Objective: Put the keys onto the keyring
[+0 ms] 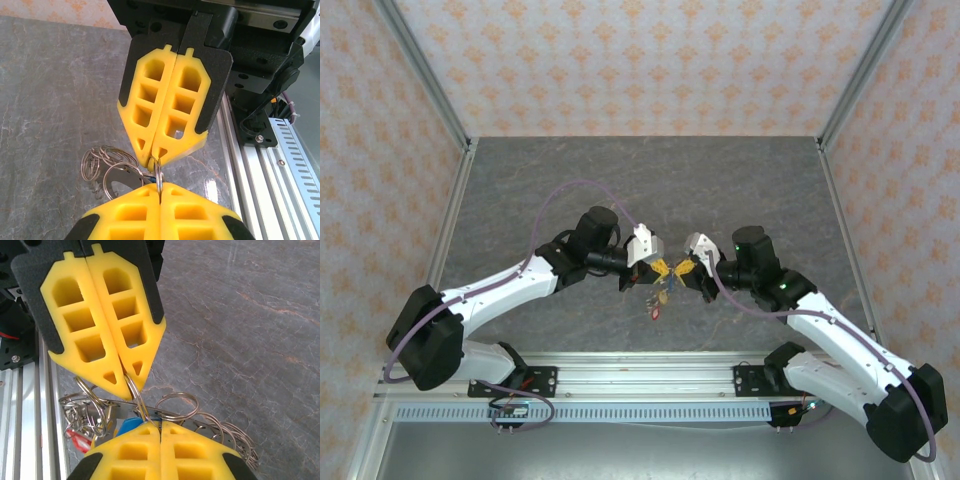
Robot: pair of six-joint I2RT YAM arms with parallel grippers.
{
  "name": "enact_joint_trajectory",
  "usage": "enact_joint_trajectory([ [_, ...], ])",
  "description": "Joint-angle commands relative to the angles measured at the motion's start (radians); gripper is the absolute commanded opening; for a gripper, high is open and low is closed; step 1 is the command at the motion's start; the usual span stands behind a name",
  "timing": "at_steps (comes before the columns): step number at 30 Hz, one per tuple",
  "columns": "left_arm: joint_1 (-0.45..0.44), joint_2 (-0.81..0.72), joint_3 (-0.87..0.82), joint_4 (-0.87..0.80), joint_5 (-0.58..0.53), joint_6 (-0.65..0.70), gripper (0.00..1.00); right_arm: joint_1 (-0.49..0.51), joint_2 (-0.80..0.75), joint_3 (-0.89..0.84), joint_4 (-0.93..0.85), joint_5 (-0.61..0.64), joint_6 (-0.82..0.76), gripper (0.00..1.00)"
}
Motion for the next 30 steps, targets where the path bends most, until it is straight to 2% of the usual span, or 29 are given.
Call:
enact_joint_trajectory([
  [1,-0.001,-0.034,0.010,0.021,0.006,0.022,0.00,-0.011,0.009,-0.005,-0.020,-0.013,0.054,0.00],
  [7,0.000,-0.029,0.003,0.045,0.006,0.019,0.00,-0.015,0.027,0.002,-0.054,-0.079,0.115,0.00],
  [12,-0.001,-0.026,-0.006,0.067,0.011,0.011,0.00,-0.029,0.033,0.002,-0.048,-0.080,0.157,0.00],
  [18,-0.002,-0.024,-0.016,0.114,0.024,-0.007,0.00,-0.031,0.082,0.003,0.022,-0.160,0.247,0.00],
  [30,-0.003,-0.029,-0.031,0.171,0.035,-0.028,0.00,-0.069,0.127,-0.050,0.172,-0.227,0.350,0.00],
])
